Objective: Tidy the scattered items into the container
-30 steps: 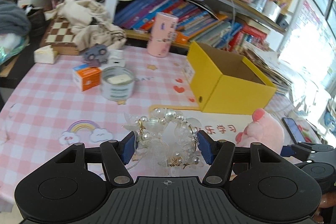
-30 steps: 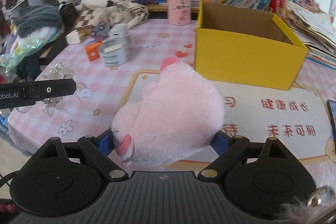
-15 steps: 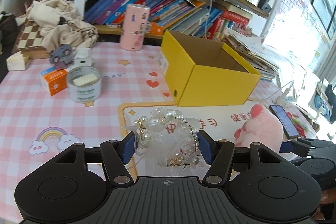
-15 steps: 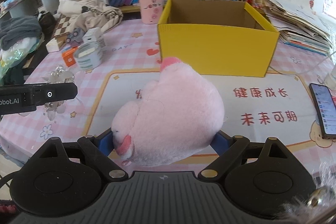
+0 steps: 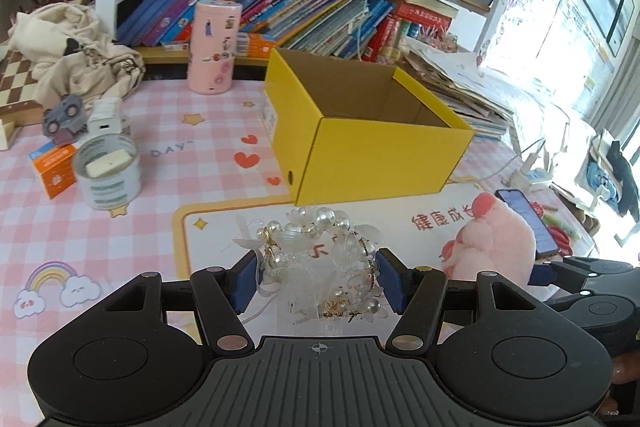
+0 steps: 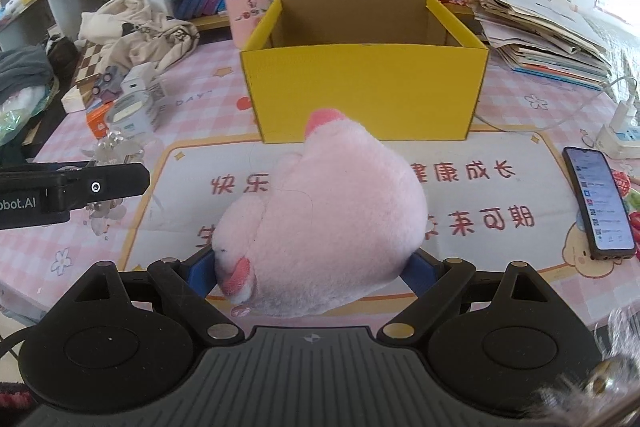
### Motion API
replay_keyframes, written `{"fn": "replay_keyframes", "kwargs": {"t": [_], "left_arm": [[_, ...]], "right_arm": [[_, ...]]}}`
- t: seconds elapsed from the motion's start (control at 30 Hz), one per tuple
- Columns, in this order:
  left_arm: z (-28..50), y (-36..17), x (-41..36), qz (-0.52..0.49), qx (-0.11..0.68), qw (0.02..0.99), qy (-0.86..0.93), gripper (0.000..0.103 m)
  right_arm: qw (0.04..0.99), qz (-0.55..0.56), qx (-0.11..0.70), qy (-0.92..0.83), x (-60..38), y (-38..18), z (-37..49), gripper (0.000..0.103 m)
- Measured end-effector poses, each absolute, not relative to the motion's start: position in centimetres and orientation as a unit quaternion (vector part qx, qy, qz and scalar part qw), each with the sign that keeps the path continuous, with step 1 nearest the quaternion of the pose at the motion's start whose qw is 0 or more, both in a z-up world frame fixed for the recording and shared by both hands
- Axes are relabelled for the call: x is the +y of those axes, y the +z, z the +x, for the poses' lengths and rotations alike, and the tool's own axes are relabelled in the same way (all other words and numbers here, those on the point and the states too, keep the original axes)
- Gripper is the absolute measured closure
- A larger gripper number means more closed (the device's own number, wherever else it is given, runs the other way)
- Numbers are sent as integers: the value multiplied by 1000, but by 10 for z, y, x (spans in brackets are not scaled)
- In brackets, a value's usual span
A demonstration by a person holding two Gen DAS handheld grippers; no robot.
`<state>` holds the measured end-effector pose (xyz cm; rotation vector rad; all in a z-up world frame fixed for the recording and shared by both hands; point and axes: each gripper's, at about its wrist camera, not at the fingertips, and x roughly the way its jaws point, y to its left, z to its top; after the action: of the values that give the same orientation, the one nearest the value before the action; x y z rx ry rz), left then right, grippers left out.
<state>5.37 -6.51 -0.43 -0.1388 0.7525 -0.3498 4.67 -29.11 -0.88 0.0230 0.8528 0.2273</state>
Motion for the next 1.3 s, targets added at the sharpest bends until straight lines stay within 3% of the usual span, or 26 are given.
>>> {"fn": "replay_keyframes", "kwargs": {"t": [0.87, 1.3], "left_arm": [[99, -16, -139, -61, 384, 904, -179, 42], [121, 5, -172, -34, 353, 923, -149, 42]], "right_arm": [[893, 9, 436, 112, -356, -18, 98, 13], [910, -6, 379, 164, -379, 6, 142, 13]]}}
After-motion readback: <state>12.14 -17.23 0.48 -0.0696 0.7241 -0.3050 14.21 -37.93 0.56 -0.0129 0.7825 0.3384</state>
